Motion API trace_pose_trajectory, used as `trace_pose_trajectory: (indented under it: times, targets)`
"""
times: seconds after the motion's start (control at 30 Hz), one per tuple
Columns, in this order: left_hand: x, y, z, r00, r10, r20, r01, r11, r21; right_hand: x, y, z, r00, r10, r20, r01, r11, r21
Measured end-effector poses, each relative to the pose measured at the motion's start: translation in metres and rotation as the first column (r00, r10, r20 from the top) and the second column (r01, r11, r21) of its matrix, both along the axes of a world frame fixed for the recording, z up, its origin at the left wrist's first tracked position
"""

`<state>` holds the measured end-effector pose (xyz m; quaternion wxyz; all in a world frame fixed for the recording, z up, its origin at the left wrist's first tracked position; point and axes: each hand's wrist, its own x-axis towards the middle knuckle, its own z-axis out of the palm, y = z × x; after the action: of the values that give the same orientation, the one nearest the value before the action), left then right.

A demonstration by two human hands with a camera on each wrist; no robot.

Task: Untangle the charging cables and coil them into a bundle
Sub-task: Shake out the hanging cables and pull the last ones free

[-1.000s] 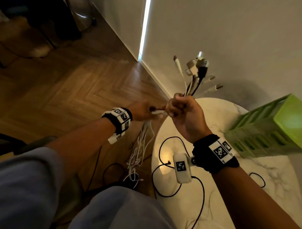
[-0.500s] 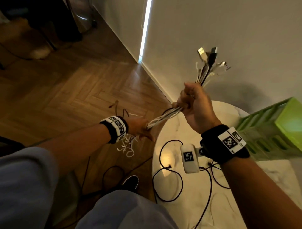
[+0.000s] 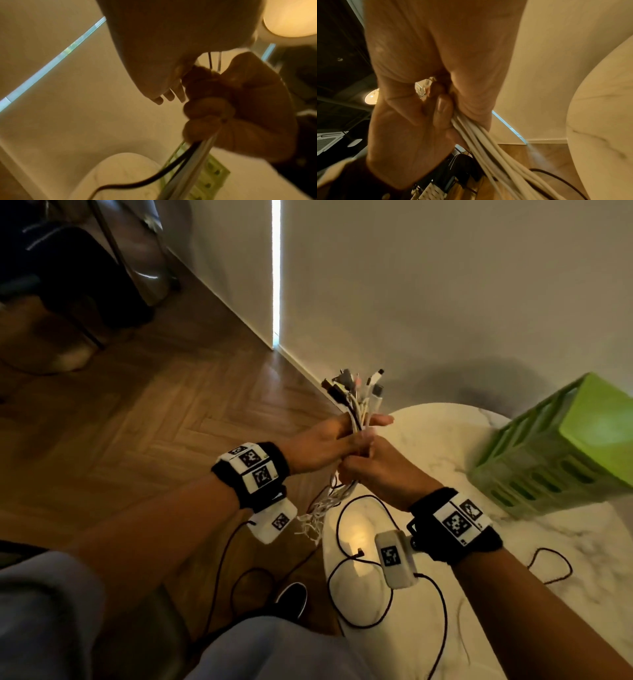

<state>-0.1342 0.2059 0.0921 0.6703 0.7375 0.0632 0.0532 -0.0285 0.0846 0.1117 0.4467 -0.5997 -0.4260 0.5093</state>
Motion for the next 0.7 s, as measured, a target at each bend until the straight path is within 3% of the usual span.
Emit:
trace_pose_trajectory:
  times: [0.1,0.17,0.27,0.33,0.47,0.53,0.6,0.63,0.67,0.7]
  targets:
    - [0.015,-0.014,0.004,0.999,0.041,-0.031,-0.038,0.993,0.108,0.0,-0.014,-0.012,0.999,-0.035,-0.014,0.036,0.998,0.047]
    - [0.017,-0.023,0.003,0.998,0.054,-0.026,-0.049,0.988,0.148,-0.001,-0.022,-0.025,0.99,-0.102,-0.1,0.111,0.99,0.088]
    - [0.018,-0.034,0.007,0.997,-0.049,-0.061,0.06,0.978,0.198,-0.002,-0.031,-0.047,0.964,-0.177,-0.198,0.19,0.98,0.05]
    - [0.016,-0.036,0.015,0.989,-0.101,-0.111,0.121,0.975,0.188,-0.002,-0.032,-0.061,0.986,-0.116,-0.124,0.115,0.993,-0.018]
    - [0.016,-0.037,0.033,0.974,-0.189,-0.125,0.182,0.981,-0.067,-0.001,-0.027,-0.087,0.988,0.101,0.117,-0.086,0.988,-0.132]
    - [0.017,-0.037,0.036,0.981,-0.148,-0.126,0.131,0.982,-0.138,-0.001,-0.021,-0.1,0.896,0.098,0.433,-0.041,0.99,-0.138]
    - [0.021,-0.039,0.033,0.99,-0.09,-0.108,0.074,0.987,-0.142,0.003,-0.019,-0.111,0.675,0.034,0.738,0.063,0.993,-0.103]
    - [0.022,-0.04,0.03,0.994,-0.04,-0.098,0.027,0.992,-0.124,0.005,-0.019,-0.11,0.576,0.007,0.817,0.108,0.991,-0.085]
    - [0.025,-0.041,0.028,0.995,0.019,-0.095,-0.03,0.993,-0.111,0.008,-0.018,-0.111,0.534,0.007,0.845,0.122,0.989,-0.085]
    - [0.028,-0.043,0.026,0.993,0.071,-0.094,-0.082,0.99,-0.111,0.01,-0.018,-0.109,0.589,0.012,0.808,0.104,0.99,-0.091]
